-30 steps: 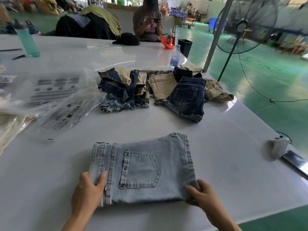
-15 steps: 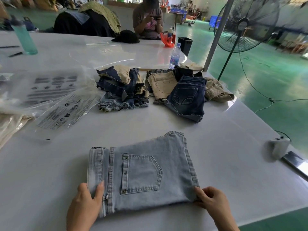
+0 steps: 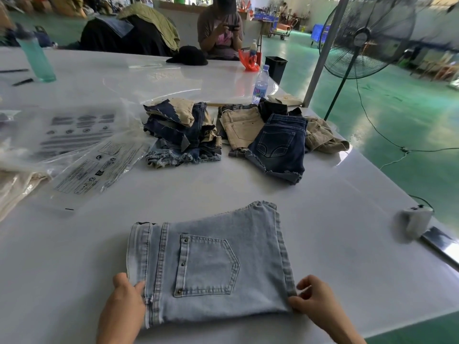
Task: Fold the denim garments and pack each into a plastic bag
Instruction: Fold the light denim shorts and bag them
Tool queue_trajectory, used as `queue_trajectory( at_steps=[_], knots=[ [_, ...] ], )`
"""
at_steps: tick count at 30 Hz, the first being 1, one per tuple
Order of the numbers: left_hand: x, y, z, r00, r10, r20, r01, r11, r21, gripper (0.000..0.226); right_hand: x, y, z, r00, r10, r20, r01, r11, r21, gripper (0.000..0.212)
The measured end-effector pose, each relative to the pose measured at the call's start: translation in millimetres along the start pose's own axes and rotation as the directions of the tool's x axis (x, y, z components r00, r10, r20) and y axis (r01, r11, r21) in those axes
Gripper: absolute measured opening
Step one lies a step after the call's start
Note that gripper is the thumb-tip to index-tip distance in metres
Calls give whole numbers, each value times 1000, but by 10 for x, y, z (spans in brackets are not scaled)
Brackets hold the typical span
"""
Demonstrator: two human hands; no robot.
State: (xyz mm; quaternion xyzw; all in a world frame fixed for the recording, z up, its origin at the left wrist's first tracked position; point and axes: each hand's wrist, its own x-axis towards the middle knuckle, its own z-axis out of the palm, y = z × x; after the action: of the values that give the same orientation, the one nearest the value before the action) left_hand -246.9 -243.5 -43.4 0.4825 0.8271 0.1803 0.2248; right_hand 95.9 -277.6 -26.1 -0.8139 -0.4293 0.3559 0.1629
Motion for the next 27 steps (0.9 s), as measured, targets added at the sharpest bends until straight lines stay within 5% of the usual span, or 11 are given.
queue_trajectory(
  at_steps=[2, 4, 5, 6, 8, 9, 13, 16, 20, 24, 27],
  knots=[
    [90, 40, -87, 992, 96, -79, -79, 978, 193, 54, 64, -205, -9, 977, -178, -121, 116, 907, -405, 31],
    [150, 195, -124, 923, 335, -190, -277, 920, 279, 76, 149, -468, 170, 788, -556, -263, 370, 770, -519, 48],
    [165, 321, -107, 859, 471, -200, -403, 863, 305, 73, 180, -622, 318, 679, -697, -231, 511, 675, -532, 57],
    [163, 436, -86, 815, 560, -147, -494, 805, 328, 69, 197, -780, 476, 663, -745, -77, 621, 604, -500, 65],
    [169, 531, 43, 811, 584, 26, -542, 735, 408, 85, 360, -863, 717, 712, -661, 236, 679, 563, -472, 63],
    [184, 478, 141, 817, 574, 54, -539, 727, 425, 94, 522, -818, 723, 747, -607, 269, 646, 569, -509, 61],
    [243, 325, 284, 831, 554, 42, -534, 776, 335, 83, 1203, -763, 230, 921, -381, -77, 298, 821, -488, 58],
    [266, 327, 310, 815, 579, -10, -537, 762, 361, 79, 1476, -1011, 49, 834, -471, -287, 365, 861, -354, 46],
    [278, 299, 336, 798, 600, -54, -548, 759, 352, 76, 1620, -1289, 36, 912, -398, -95, 324, 844, -428, 47],
    [329, 278, 394, 805, 593, -30, -542, 755, 370, 72, 1672, -1447, -44, 950, -296, -102, 190, 805, -562, 63],
    [362, 247, 425, 807, 591, -18, -540, 748, 387, 71, 1724, -1508, 22, 943, -331, 14, 320, 897, -304, 46]
  ],
)
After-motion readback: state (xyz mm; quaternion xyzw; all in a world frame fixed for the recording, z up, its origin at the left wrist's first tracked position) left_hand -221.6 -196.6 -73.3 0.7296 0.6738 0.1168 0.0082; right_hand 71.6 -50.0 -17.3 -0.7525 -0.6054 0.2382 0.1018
